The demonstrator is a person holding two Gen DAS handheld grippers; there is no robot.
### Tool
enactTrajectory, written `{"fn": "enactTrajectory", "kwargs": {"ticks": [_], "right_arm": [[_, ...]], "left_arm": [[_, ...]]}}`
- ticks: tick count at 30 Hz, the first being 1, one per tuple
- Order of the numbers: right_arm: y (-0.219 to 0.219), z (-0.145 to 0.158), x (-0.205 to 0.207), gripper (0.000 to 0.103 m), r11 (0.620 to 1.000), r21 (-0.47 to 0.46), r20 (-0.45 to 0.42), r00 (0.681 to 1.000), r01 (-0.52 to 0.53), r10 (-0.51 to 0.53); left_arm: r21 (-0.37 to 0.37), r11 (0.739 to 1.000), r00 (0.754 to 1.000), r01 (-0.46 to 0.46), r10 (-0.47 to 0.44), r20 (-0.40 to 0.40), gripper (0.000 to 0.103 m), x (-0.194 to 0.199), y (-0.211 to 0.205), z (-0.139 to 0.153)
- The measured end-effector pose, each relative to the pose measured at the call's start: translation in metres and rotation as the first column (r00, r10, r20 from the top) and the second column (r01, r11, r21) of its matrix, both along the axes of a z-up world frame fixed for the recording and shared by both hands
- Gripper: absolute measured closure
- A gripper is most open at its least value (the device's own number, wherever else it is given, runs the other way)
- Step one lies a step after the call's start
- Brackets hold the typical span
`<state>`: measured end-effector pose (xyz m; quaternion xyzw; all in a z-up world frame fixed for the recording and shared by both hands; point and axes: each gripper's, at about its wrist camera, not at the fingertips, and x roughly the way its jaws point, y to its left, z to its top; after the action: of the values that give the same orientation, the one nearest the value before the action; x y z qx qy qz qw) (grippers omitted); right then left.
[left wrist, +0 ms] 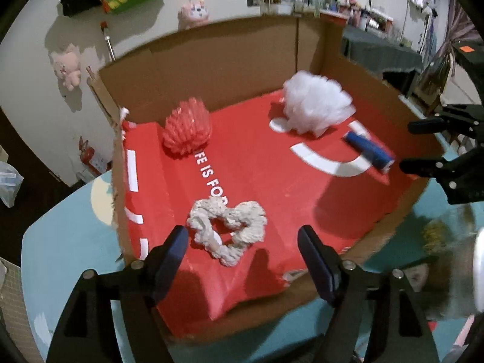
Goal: Organize soft objects
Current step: 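Withdraw both tools from the box back over the table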
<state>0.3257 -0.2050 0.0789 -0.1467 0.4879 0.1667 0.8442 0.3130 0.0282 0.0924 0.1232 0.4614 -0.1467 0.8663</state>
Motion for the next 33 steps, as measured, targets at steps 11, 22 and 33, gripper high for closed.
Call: {"fn": "enactTrajectory", "kwargs": {"ticks": [11, 22, 33], "right_arm": [[-0.013, 0.074, -0.082, 0.025, 0.992, 0.122, 0.221, 0.974, 0.017, -0.044], [-0.015, 0.105, -0.187, 0.013, 0.978, 0.21, 0.447, 0.89, -0.009, -0.088], [-0.016, 0.079, -0.263, 0.011, 0.975, 0.214, 0.586, 0.791, 0.057, -0.175]], "left_arm": [[-0.118, 0.993, 0.975, -0.006, 0.033, 0.221, 0.004, -0.085, -0.005, 0.064], [-0.186, 0.983, 0.923, -0.003, 0.074, 0.376, 0.0, -0.171, -0.023, 0.085], [-0.244, 0.97, 0.865, -0.01, 0.131, 0.485, 0.0, -0.241, -0.039, 0.073]]}}
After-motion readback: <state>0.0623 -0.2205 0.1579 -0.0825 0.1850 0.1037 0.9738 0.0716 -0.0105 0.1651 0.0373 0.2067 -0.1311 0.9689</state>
